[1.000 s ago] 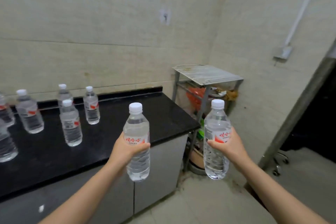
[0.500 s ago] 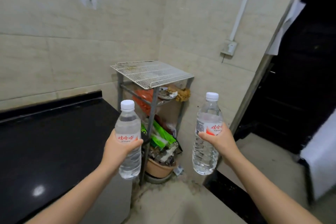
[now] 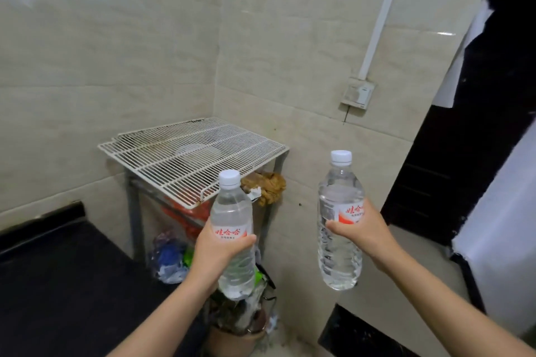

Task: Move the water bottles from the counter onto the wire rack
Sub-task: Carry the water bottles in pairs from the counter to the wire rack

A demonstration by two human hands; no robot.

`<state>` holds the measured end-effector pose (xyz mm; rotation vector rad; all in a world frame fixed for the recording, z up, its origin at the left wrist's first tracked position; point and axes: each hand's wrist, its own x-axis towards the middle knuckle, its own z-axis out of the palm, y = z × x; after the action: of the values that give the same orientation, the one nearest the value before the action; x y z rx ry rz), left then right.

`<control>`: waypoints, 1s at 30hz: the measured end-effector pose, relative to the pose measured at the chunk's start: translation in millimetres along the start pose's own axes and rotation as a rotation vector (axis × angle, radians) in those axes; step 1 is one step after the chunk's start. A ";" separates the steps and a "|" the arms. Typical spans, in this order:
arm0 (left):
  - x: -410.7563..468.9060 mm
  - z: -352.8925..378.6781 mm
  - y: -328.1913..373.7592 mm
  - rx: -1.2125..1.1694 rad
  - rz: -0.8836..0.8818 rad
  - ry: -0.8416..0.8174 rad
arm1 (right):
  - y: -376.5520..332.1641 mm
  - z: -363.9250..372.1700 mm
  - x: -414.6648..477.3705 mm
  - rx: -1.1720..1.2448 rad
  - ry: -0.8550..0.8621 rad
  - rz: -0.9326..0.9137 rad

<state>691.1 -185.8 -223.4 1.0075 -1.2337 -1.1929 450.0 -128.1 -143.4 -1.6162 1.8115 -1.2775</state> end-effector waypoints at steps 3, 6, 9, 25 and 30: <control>31.9 9.6 -3.9 -0.058 -0.023 -0.039 | 8.9 6.8 30.4 -0.027 -0.011 0.022; 62.9 17.5 6.2 -0.093 0.013 -0.060 | 17.5 14.5 71.2 0.006 -0.035 0.017; 97.7 25.3 32.0 -0.108 0.106 -0.079 | 26.0 23.1 120.0 0.088 -0.044 -0.009; 302.7 16.5 72.7 -0.008 0.280 0.599 | 31.1 158.6 462.8 0.454 -0.347 -0.148; 321.2 1.9 70.6 0.061 0.199 0.747 | 16.3 218.7 526.1 0.485 -0.355 -0.129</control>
<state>681.8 -493.9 -109.0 1.1936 -0.7468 -0.5345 478.1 -697.1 -124.6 -1.5708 1.0999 -1.2617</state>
